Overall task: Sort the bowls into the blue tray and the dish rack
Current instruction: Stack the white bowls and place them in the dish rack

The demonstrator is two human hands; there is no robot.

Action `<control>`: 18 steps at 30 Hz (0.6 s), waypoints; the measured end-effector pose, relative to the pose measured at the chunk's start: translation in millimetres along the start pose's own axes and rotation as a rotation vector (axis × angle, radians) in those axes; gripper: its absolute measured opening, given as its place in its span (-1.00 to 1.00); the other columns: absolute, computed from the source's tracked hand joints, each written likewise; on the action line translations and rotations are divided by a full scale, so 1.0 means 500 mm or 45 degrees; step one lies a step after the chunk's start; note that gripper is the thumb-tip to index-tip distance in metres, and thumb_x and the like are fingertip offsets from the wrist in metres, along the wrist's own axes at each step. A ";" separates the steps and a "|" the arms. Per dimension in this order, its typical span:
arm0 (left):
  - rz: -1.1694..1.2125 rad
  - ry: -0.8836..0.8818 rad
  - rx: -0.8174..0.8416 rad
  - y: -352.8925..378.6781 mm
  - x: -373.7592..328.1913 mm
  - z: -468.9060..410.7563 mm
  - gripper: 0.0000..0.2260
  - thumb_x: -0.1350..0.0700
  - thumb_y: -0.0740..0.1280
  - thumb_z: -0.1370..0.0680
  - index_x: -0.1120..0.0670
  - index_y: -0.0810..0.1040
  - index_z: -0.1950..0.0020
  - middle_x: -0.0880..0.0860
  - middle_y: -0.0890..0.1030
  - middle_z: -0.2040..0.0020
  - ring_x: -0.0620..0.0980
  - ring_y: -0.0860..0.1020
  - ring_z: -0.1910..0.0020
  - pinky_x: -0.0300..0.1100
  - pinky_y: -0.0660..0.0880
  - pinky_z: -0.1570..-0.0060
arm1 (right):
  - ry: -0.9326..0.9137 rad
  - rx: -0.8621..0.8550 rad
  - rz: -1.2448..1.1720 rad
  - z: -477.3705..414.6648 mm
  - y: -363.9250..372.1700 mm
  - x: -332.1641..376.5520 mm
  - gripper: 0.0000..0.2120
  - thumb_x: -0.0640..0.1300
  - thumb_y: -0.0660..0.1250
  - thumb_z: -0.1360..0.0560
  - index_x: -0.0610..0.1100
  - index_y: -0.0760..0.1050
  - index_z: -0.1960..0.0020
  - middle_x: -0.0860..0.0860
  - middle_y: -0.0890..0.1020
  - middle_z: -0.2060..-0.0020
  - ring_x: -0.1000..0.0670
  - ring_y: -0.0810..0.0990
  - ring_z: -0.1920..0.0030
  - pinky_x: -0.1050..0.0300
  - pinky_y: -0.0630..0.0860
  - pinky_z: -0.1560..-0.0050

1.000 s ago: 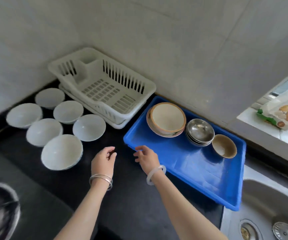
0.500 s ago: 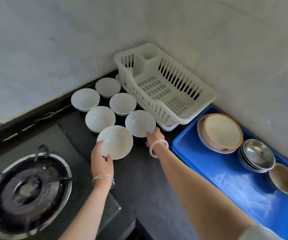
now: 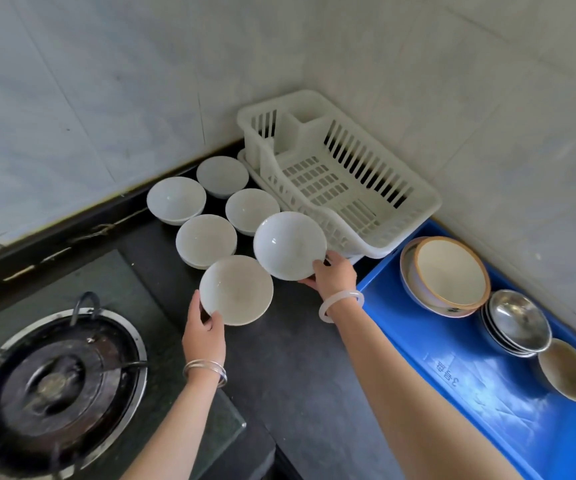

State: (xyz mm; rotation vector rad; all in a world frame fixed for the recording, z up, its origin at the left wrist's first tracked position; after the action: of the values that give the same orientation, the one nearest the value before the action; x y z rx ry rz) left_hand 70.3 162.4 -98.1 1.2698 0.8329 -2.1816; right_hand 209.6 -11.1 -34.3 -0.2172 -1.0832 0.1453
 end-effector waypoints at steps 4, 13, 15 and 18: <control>0.201 -0.068 0.028 -0.001 0.001 -0.015 -0.62 0.25 0.19 -0.53 0.02 0.41 -0.34 0.07 0.53 -0.26 0.05 0.54 -0.07 0.11 0.47 -0.22 | -0.018 0.100 0.119 0.029 0.027 0.013 -0.77 -0.31 0.24 -0.47 -0.08 0.54 0.29 0.02 0.62 0.26 0.04 0.65 0.32 0.16 0.64 0.36; 0.399 -0.161 0.098 -0.012 -0.003 -0.037 -0.68 0.09 0.06 -0.62 0.11 0.44 -0.31 0.12 0.51 -0.20 0.11 0.52 -0.13 -0.08 0.45 -0.15 | 0.053 0.146 0.600 0.056 0.087 0.001 -0.86 -0.23 0.28 -0.46 -0.22 0.61 0.13 -0.08 0.69 0.30 -0.04 0.70 0.22 0.15 0.60 0.19; 0.384 -0.146 0.115 -0.011 -0.003 -0.038 -0.68 0.06 0.11 -0.61 0.11 0.44 -0.31 0.12 0.52 -0.18 0.09 0.52 -0.13 -0.08 0.46 -0.15 | 0.055 0.155 0.673 0.062 0.092 0.002 -0.85 -0.24 0.27 -0.46 -0.23 0.61 0.10 -0.13 0.70 0.23 -0.09 0.70 0.17 0.13 0.59 0.18; 0.277 -0.101 0.115 -0.011 0.000 -0.042 -0.70 0.14 0.19 -0.58 0.11 0.44 -0.31 0.15 0.54 -0.16 0.05 0.54 0.00 0.00 0.48 -0.18 | 0.049 0.160 0.763 0.063 0.100 -0.001 -0.84 -0.24 0.26 -0.47 -0.23 0.61 0.06 -0.19 0.69 0.12 -0.11 0.67 0.20 0.04 0.61 0.08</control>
State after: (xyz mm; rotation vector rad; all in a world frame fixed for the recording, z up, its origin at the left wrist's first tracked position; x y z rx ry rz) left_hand 79.3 181.0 -105.0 1.2446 0.5431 -2.0991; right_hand 180.9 40.3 -32.9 -0.4251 -0.9404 0.7404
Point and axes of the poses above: each hand's wrist, its own z-axis away from the middle knuckle, its own y-axis out of the palm, x = y × z, the point moved 3 cm from there along -z, towards the middle knuckle
